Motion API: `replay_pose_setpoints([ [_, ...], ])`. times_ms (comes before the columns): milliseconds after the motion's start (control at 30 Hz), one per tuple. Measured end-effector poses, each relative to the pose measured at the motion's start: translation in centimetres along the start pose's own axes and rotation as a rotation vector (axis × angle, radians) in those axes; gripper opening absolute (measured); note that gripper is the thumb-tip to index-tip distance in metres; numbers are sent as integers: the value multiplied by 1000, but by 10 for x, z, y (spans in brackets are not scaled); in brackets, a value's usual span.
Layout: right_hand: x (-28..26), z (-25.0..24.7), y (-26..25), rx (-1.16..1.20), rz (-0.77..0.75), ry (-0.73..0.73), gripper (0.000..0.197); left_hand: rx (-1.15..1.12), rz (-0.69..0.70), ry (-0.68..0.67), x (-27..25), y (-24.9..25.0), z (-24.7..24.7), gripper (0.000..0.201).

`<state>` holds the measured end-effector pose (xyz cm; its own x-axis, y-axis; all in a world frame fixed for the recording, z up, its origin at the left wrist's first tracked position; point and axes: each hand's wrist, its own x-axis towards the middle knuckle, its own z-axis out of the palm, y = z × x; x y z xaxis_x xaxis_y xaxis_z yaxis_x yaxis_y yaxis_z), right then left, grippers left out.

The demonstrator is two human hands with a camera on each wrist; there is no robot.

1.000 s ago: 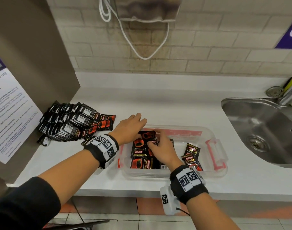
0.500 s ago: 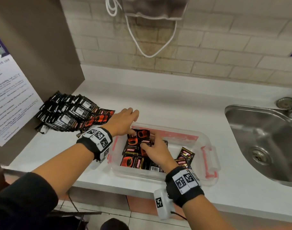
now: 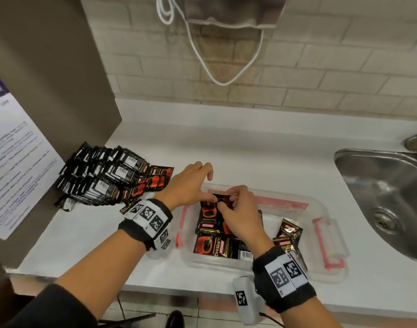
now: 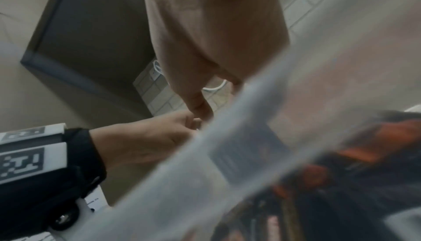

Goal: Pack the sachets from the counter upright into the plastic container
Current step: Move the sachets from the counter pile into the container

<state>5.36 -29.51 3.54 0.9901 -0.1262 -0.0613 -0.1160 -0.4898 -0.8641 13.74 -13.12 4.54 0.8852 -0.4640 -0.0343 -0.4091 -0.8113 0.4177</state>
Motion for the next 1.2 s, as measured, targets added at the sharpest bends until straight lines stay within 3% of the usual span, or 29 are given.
replay_pose_setpoints([
  [167, -4, 26, -38, 46, -106, -117, 26, -218, -68, 85, -21, -31, -14, 36],
  [333, 2, 69, -76, -10, -76, -343, 36, -243, -293, 230, -53, -86, -25, 14],
  [433, 8, 100, -89, -185, -64, -500, 48, -183, -408, 123, -73, -120, -27, 39],
  [533, 13, 131, -99, -388, -38, -631, 57, -119, -413, -3, -83, -140, -27, 64],
  [633, 19, 153, -106, -513, 44, -697, 64, -84, -411, -82, -87, -149, -24, 75],
  [800, 26, 178, -108, -752, 52, -614, 70, -43, -402, -105, -89, -155, -18, 80],
  [1000, 23, 207, -106, -912, 96, -533, 73, -34, -385, -47, -86, -165, -12, 67],
  [1100, 22, 216, -104, -923, 134, -454, 63, -66, -390, -54, -85, -169, -13, 66],
  [1200, 22, 216, -103, -884, 157, -465, 64, -89, -391, -84, -86, -168, -15, 67],
])
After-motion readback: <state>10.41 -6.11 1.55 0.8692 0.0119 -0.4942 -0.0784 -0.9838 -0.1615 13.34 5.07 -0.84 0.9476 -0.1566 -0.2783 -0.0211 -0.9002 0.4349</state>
